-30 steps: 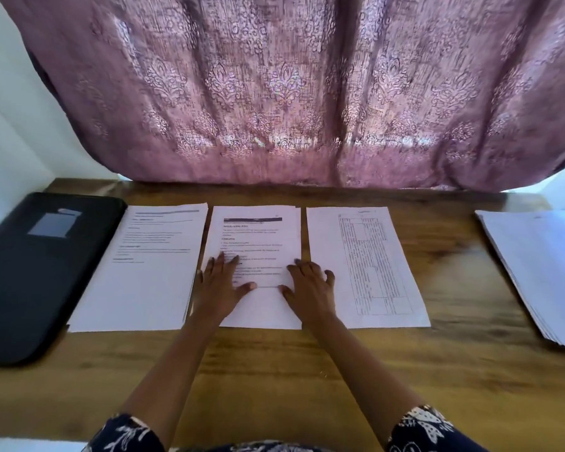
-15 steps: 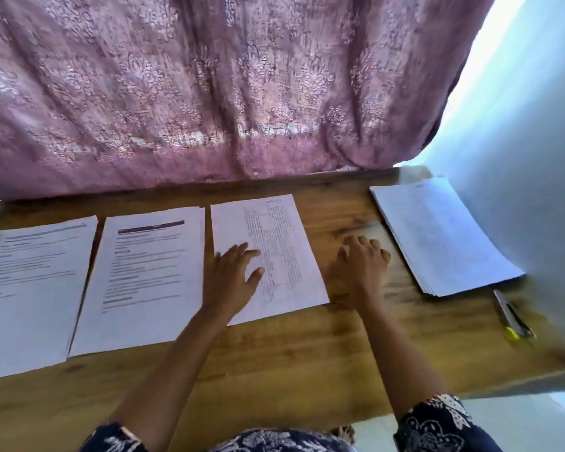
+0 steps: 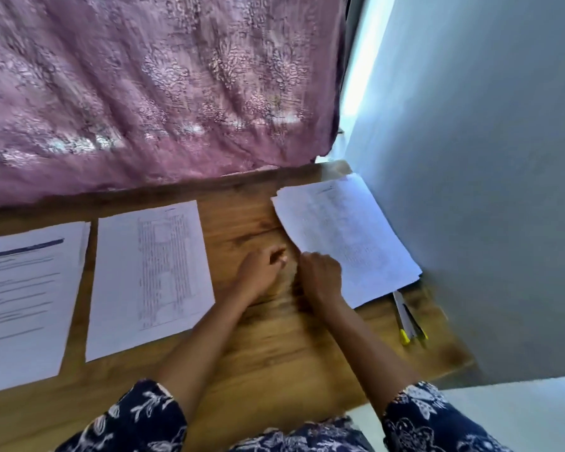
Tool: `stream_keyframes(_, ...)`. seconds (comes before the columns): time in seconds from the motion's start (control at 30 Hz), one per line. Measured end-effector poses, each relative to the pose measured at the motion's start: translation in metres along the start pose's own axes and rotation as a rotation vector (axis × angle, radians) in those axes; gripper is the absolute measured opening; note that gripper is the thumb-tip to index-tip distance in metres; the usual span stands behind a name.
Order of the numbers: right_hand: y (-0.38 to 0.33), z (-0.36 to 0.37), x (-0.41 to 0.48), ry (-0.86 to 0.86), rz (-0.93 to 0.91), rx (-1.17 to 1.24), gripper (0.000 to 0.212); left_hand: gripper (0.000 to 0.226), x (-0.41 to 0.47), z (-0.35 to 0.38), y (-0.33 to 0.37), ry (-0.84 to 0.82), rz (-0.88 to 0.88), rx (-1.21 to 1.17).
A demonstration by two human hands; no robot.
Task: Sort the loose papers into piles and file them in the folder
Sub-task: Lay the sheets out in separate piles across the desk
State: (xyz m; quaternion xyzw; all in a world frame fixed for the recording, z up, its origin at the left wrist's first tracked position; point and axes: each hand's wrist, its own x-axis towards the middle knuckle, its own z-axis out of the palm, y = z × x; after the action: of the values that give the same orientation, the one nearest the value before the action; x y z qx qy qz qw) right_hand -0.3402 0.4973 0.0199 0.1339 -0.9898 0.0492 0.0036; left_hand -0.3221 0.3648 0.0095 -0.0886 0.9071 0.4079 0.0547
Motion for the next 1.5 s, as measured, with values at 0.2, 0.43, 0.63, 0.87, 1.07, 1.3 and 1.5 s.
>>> stream_keyframes(0.2, 0.017, -0.005, 0.005, -0.008, -0.083, -0.057, 0.028, 0.027, 0.019, 0.010, 0.014, 0.034, -0.189, -0.486)
stream_keyframes(0.43, 0.025, -0.001, -0.006, 0.011, -0.117, 0.087, 0.033, 0.012, 0.024, 0.014, 0.017, 0.084, -0.268, -0.433)
stream_keyframes(0.63, 0.053, -0.002, -0.003, 0.195, 0.038, 0.465, 0.044, 0.011, 0.013, -0.003, 0.007, 0.229, -0.275, -0.468)
stream_keyframes(0.87, 0.047, -0.014, 0.027, -0.168, 0.181, 1.074, 0.061, 0.013, -0.026, -0.077, -0.050, 0.367, -0.284, -0.631)
stream_keyframes(1.07, -0.041, -0.009, 0.022, -0.377, 0.106, 1.170, 0.024, 0.010, -0.056, -0.136, -0.094, 0.480, -0.387, -0.605)
stream_keyframes(1.3, -0.116, 0.018, 0.021, -0.402, 0.078, 1.059, 0.025, 0.039, -0.076, -0.159, -0.138, 0.641, -0.483, -0.144)
stream_keyframes(1.5, -0.140, 0.036, 0.016, -0.338, 0.119, 1.071, 0.022, 0.074, -0.095, -0.140, -0.148, 0.537, -0.424, 0.324)
